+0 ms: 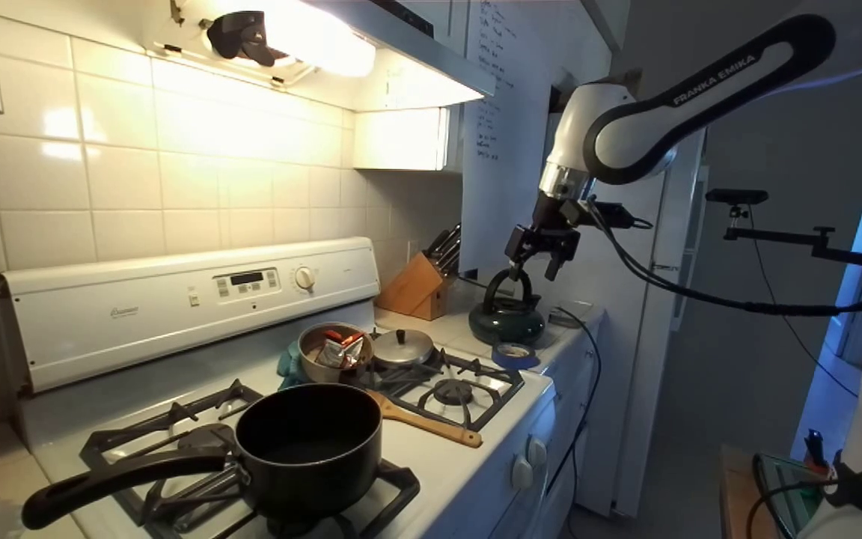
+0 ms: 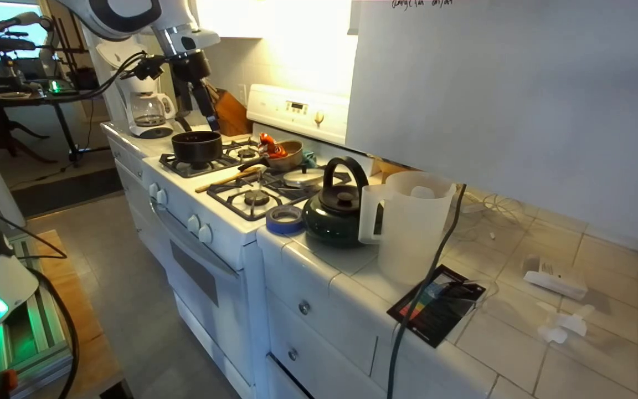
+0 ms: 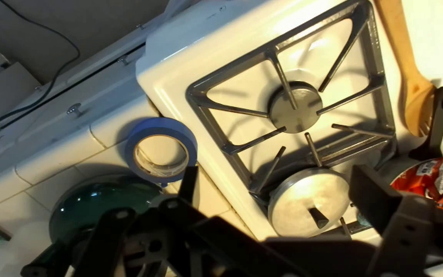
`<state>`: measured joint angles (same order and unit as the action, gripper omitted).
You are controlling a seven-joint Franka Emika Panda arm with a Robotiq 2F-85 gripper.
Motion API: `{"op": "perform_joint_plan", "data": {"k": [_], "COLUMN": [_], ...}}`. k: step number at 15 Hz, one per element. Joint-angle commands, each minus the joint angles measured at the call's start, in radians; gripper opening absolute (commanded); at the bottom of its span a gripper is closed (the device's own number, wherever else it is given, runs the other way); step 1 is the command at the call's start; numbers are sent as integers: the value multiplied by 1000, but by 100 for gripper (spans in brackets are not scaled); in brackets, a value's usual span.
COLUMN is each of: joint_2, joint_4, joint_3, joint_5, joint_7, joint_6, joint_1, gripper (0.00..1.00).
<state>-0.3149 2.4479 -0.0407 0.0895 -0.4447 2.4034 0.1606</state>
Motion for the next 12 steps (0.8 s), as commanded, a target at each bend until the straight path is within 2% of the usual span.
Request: {"op": "perform_joint_plan", "data": {"k": [1, 5, 7, 12], "joint_2": [20, 47, 121, 286], "joint_4": [-17, -36, -85, -194], "joint_3": [3, 6, -32, -44], "joint_5": [2, 3, 5, -120], "joint_7": [-5, -6, -194, -428], "joint_6": [-3, -3, -8, 41], "joint_1": [-10, -12, 1, -77], "gripper": [100, 100, 100, 100]}}
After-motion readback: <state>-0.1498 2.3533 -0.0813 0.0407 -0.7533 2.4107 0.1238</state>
